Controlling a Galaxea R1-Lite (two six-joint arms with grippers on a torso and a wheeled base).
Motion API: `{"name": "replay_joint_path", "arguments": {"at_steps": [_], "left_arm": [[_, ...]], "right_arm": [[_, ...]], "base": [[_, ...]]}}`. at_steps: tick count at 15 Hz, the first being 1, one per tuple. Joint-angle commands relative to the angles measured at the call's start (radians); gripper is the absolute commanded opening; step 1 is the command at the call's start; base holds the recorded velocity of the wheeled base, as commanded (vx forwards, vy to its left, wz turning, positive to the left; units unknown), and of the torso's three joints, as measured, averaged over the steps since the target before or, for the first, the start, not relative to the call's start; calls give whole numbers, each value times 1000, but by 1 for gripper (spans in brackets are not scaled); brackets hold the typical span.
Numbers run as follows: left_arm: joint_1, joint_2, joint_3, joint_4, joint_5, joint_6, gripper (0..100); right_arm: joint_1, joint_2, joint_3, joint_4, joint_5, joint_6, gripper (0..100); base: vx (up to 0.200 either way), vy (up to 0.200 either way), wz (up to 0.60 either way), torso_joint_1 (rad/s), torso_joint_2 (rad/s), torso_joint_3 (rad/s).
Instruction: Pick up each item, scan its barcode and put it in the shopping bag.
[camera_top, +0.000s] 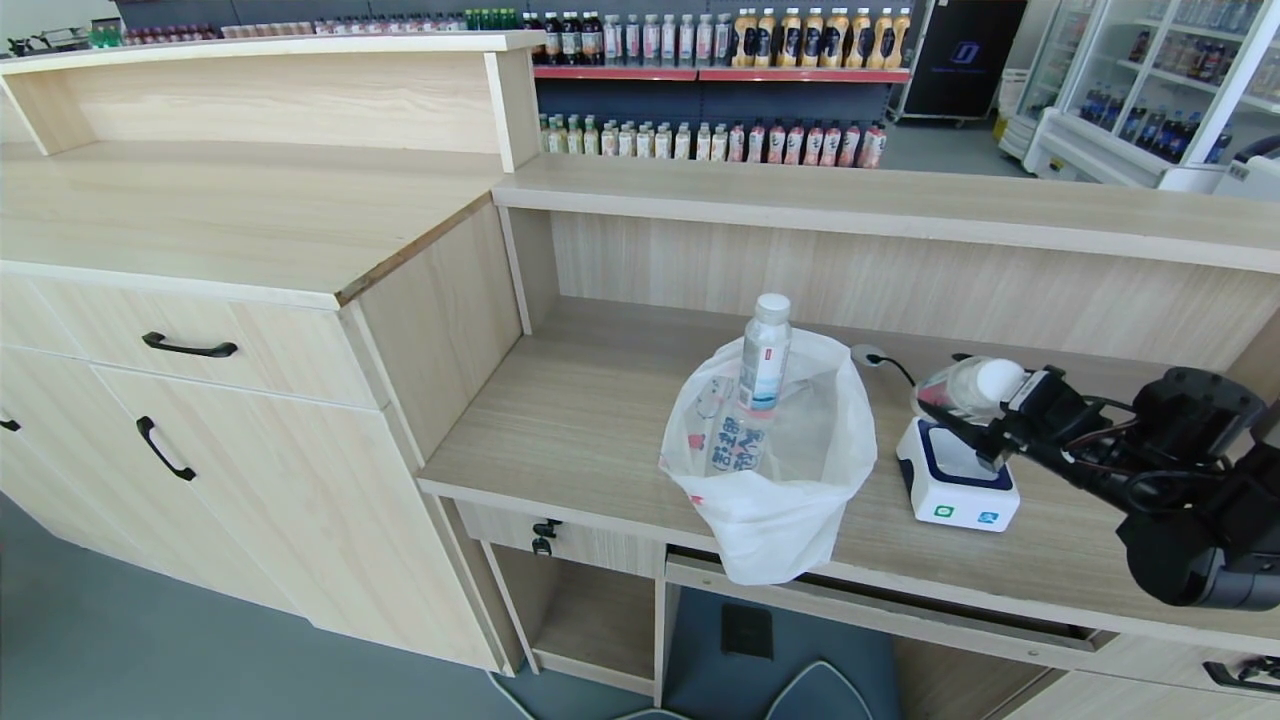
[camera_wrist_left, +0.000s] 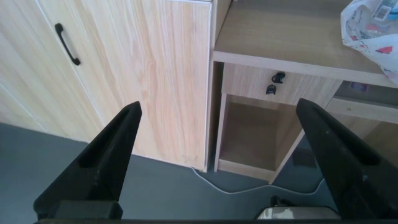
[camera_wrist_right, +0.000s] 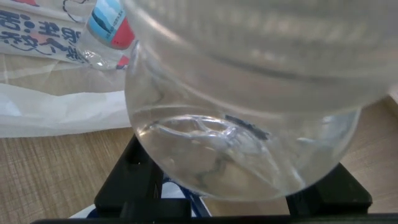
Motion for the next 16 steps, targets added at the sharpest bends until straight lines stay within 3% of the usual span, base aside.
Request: {"name": "replay_joint_path", "arguments": {"at_steps": [1,13,16], "left_arm": [[0,0,0,0,0,0,100],[0,0,0,0,0,0,100],[0,0,0,0,0,0,100]], "right_arm": [[-4,-2,8,2,0,-1,0],[-28,-50,3,2,24,2,0],[-45,-145,5,2,15,142,0]], "base": [[0,0,0,0,0,0],[0,0,0,0,0,0],[0,0,0,0,0,0]]}}
